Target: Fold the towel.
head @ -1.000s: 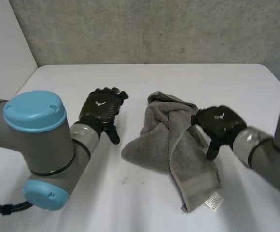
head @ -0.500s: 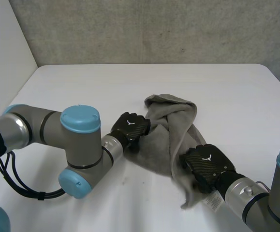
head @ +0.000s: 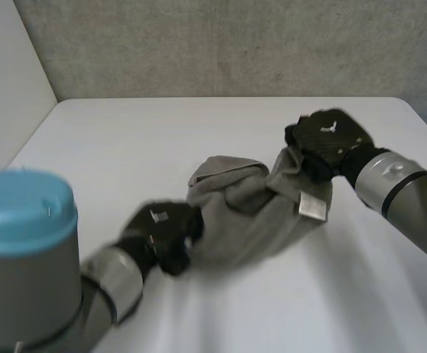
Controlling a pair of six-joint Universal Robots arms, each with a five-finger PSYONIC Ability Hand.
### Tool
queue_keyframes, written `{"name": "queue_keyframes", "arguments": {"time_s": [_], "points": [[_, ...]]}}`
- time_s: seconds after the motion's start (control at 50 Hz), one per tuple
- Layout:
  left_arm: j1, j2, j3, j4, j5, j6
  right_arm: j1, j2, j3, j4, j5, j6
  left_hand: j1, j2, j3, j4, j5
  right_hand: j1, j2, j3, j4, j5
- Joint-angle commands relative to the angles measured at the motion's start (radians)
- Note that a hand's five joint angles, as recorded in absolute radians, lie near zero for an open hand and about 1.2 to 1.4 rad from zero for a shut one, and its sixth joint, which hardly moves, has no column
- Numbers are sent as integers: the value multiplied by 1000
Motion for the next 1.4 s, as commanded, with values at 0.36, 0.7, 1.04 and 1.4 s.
{"name": "queue_keyframes", "arguments": {"time_s": [0.36,0.7,1.04,1.4], "points": [[34,-158,276,10,114,-80,-82,-18,311,96,-23,-256,-929,-943,-942,-942,-938,67,63,66,54,60],[82,-748,977,-27,41,80,-87,-22,408,13,-25,-253,-753,-767,-766,-766,-762,67,63,66,54,60],[82,-943,1175,-35,-3,256,-118,-21,405,-6,-26,-256,-471,-485,-484,-484,-480,67,63,66,54,60],[177,-609,1167,11,-138,356,-130,-105,254,-137,-26,-154,213,199,200,199,204,67,63,66,54,60]]}}
